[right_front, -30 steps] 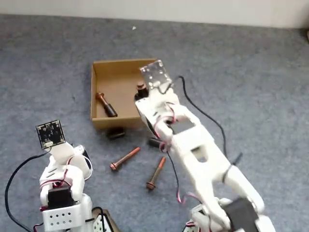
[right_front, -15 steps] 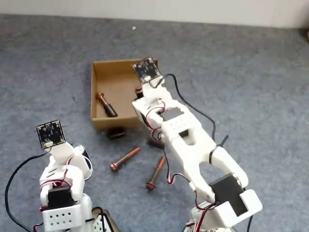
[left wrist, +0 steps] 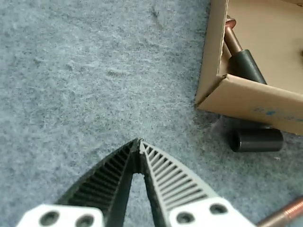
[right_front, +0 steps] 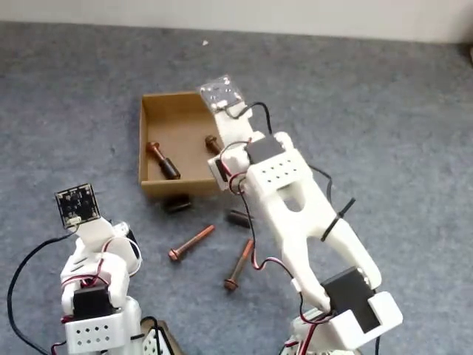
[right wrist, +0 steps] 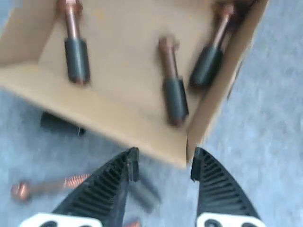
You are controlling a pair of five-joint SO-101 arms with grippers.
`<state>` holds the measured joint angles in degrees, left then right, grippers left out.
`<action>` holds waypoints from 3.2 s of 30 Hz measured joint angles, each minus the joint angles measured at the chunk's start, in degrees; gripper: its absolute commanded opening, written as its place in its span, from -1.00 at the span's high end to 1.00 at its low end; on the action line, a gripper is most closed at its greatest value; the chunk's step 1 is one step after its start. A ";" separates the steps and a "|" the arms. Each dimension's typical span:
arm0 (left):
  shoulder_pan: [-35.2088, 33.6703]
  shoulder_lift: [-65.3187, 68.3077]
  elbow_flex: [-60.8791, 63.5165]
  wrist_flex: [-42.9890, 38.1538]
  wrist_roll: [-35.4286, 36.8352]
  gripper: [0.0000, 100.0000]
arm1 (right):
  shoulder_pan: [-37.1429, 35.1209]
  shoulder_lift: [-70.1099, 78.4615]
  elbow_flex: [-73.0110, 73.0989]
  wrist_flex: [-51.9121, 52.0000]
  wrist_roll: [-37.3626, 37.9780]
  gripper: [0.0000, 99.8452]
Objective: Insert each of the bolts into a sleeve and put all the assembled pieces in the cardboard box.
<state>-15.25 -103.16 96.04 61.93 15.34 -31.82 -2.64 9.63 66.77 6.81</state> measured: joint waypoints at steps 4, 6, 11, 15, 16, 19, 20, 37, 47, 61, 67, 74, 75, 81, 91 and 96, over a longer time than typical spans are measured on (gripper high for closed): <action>0.00 0.00 0.00 0.00 0.00 0.99 | -0.35 0.00 -2.90 11.69 5.71 0.67; 0.00 0.00 0.00 0.00 0.00 0.99 | -1.23 0.00 -2.90 15.47 12.04 0.67; 0.00 0.00 0.00 0.00 0.00 0.99 | -2.20 -0.09 2.90 15.91 20.92 0.67; -0.44 0.00 0.00 0.00 0.00 0.99 | -3.52 -0.09 9.76 10.37 24.79 0.66; -0.44 0.00 0.00 0.00 0.00 0.99 | -3.78 -0.09 11.08 8.97 25.05 0.66; -0.53 0.00 0.00 0.00 0.00 0.99 | -3.87 -0.09 14.24 4.31 25.58 0.66; -0.53 0.00 0.00 0.00 0.00 0.99 | -3.87 -0.09 15.12 2.99 25.58 0.66; -0.53 0.00 0.00 0.00 0.00 0.99 | -3.78 11.60 16.70 -6.15 25.58 0.67; -0.53 0.00 0.00 0.00 0.00 0.99 | -3.69 12.04 16.62 -6.33 25.58 0.67; -0.53 0.00 0.00 0.00 0.00 0.99 | -3.25 13.10 14.15 -6.51 25.49 0.99; -0.53 0.00 0.00 0.00 0.00 0.99 | -3.78 3.69 14.77 -2.11 25.58 0.99; -0.53 0.00 0.00 0.00 0.00 0.99 | -2.20 -18.73 22.86 -0.09 20.31 0.99; -0.53 0.00 0.00 0.00 0.00 0.99 | -1.32 -21.36 24.26 0.00 19.16 0.99; -0.53 0.00 0.00 0.00 0.00 0.99 | 5.36 -32.88 31.74 0.09 11.87 0.99; -0.53 0.00 0.00 0.00 0.00 0.99 | 13.27 -46.95 43.16 0.35 -3.87 0.99; -1.05 0.00 0.00 0.00 0.00 0.99 | 18.90 -54.59 47.82 0.35 -6.33 0.99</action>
<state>-16.31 -103.16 96.04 61.93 15.34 -12.92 -57.23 57.45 67.12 0.48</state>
